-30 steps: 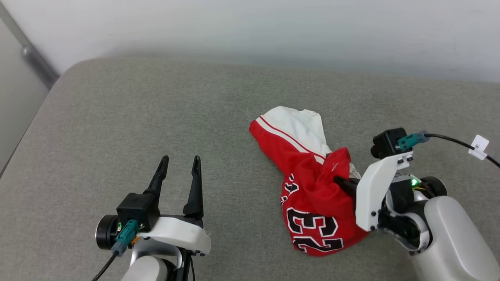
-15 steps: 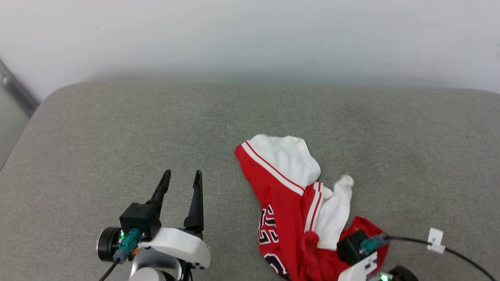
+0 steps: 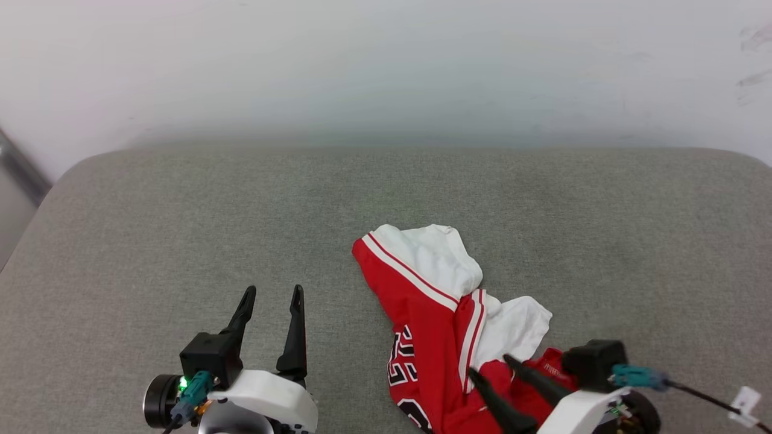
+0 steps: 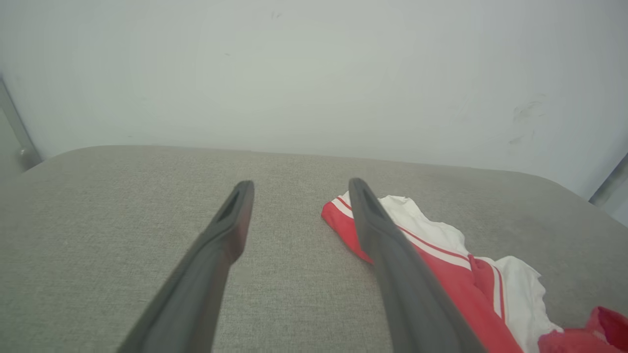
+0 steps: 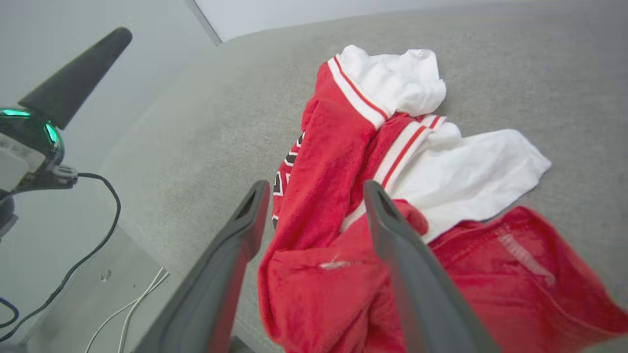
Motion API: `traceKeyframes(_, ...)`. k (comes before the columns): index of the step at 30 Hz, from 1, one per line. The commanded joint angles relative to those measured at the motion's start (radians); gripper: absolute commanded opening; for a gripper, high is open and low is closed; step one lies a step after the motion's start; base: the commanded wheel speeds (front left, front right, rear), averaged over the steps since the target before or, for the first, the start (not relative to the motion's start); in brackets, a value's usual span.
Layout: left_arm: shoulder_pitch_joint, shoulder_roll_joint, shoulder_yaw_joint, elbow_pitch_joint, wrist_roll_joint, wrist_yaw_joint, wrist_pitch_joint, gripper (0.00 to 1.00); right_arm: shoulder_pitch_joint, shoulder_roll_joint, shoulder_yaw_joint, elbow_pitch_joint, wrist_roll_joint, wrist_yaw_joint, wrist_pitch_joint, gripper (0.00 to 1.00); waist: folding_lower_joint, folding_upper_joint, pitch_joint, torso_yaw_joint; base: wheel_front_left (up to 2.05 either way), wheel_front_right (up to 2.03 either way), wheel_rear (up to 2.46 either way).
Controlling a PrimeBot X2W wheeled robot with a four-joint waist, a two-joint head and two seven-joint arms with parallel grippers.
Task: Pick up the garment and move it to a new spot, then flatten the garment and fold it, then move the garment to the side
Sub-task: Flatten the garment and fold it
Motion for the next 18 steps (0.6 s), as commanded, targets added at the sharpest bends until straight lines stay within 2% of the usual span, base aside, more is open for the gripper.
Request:
traceKeyframes(1, 0.010, 0.006, 0.003, -0.006, -0.005, 0.005, 0.003, 1.00, 0.010, 0.002, -0.025, -0.018, 0.000, 0.000, -0.013, 1.00, 0.0000, -0.0001, -0.002, -0.004, 0.00, 0.00, 0.00)
traceKeyframes(6, 0.009, 0.008, 0.004, -0.013, -0.007, 0.010, 0.002, 1.00, -0.032, 0.010, -0.150, -0.036, -0.018, 0.000, -0.019, 1.00, 0.0000, -0.0001, 0.004, -0.008, 0.00, 0.00, 0.00)
traceKeyframes(12, -0.027, 0.000, -0.003, -0.027, 0.004, 0.010, -0.003, 1.00, -0.136, -0.043, -0.305, 0.104, -0.019, 0.000, 0.081, 1.00, 0.0000, -0.0001, 0.048, 0.012, 0.00, 0.00, 0.00)
traceKeyframes(15, -0.053, -0.005, -0.012, -0.029, 0.010, 0.005, -0.006, 1.00, -0.207, -0.089, -0.319, 0.199, -0.006, 0.000, 0.163, 1.00, 0.0000, -0.0001, 0.080, 0.028, 0.00, 0.00, 0.00)
traceKeyframes(18, -0.080, -0.010, -0.017, -0.024, 0.014, 0.000, -0.011, 1.00, -0.281, -0.123, -0.291, 0.287, 0.020, 0.000, 0.245, 1.00, 0.0000, -0.0001, 0.111, 0.045, 0.00, 0.00, 0.00)
